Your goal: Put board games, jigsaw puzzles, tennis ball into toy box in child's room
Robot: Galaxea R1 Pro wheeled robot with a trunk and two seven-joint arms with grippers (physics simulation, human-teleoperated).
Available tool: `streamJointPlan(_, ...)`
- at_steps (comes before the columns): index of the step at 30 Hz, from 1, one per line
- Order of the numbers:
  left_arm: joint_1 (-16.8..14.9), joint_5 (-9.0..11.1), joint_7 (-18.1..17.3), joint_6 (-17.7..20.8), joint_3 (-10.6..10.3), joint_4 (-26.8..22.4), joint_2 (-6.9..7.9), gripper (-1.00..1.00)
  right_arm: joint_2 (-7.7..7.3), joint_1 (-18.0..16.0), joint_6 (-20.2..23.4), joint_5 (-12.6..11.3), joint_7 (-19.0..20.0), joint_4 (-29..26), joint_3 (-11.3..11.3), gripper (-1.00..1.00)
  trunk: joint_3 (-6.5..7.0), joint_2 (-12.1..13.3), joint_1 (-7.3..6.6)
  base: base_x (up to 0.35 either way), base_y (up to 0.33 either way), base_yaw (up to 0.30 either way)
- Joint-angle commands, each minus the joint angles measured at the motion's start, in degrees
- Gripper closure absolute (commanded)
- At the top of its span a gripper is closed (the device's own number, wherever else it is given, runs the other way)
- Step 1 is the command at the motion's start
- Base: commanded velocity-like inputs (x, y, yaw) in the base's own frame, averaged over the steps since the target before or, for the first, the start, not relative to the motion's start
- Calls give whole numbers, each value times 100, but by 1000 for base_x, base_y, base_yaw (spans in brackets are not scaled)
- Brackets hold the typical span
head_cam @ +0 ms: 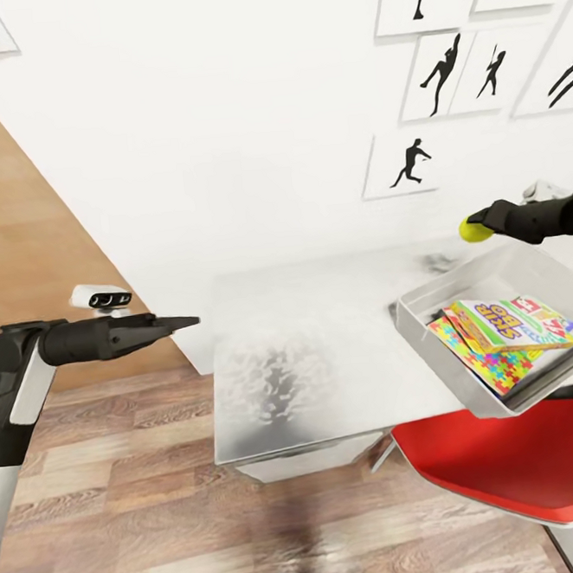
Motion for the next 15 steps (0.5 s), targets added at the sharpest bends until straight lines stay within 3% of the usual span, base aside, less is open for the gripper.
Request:
streamJointPlan(1, -6, 15, 73, 60, -12, 1, -5, -100, -10, 99, 7, -66, -54, -135, 11, 100, 1, -10, 4, 0, 0, 0)
streamJointPlan(3, -6, 14, 166, 60, -15, 1, -17, -100, -17, 319, 7, -197, -54, -395, 11, 100, 20, -10, 4, 0, 0, 0)
streamJointPlan(7, -4, 10, 225, 60, -32, 1, -23, -100, -36, 621, 7, -713, -63, -1030, 11, 100, 58, -10, 4, 0, 0, 0)
streamJointPlan(15, 11, 9, 235, 60, -43, 1, -14, -100, 14, 804, 7, -877, -66, -1348, 36, 100, 134, -10, 4, 0, 0, 0)
